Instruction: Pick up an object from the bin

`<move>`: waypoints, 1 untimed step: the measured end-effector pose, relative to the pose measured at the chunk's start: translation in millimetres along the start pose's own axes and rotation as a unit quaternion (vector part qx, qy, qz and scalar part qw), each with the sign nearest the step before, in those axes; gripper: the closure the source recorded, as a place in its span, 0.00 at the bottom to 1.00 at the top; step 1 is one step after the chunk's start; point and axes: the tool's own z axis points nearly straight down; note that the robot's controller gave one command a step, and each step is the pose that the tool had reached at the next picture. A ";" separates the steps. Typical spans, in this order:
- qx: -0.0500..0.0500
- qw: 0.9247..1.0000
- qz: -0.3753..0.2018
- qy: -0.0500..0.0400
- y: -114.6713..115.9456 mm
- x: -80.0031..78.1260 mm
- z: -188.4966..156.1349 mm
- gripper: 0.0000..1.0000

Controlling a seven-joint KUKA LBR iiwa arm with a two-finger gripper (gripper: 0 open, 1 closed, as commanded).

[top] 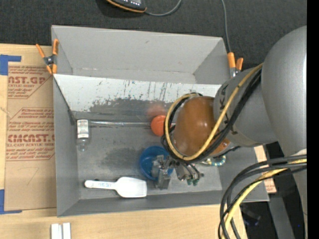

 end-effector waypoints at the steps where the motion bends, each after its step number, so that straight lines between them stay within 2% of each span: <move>1: 0.000 1.000 -0.007 0.003 -7.2 2.0 -79.3 1.00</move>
Offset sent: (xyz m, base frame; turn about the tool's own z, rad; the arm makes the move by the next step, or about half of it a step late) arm 0.0060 0.0049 0.0939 0.0196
